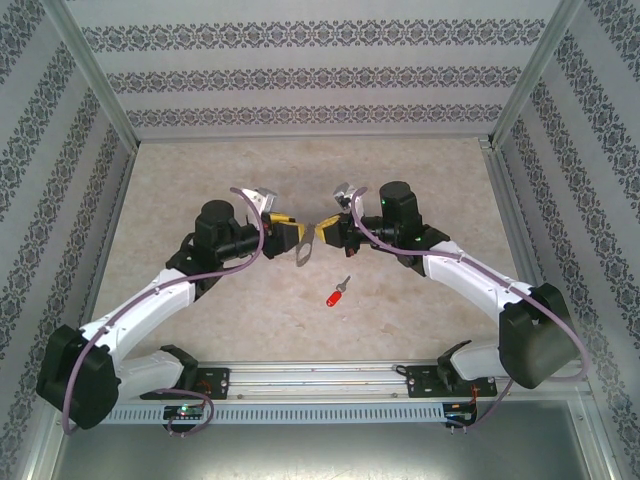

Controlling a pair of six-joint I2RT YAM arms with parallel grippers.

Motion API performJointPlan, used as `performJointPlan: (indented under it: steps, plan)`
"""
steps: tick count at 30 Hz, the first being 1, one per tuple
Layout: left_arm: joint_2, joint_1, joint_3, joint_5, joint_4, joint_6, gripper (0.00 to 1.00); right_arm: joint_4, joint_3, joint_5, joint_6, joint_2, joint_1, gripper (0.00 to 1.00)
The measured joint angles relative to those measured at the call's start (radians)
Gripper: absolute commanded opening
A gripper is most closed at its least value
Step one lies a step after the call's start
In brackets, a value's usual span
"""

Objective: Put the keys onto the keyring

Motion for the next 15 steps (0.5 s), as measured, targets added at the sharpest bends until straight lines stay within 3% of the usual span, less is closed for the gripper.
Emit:
performJointPlan:
  steps: [15]
  plan:
    - [0.093, 0.000, 0.008, 0.177, 0.137, -0.047, 0.41, 0.045, 0.000, -0.102, 0.052, 0.000, -0.017, 0.00]
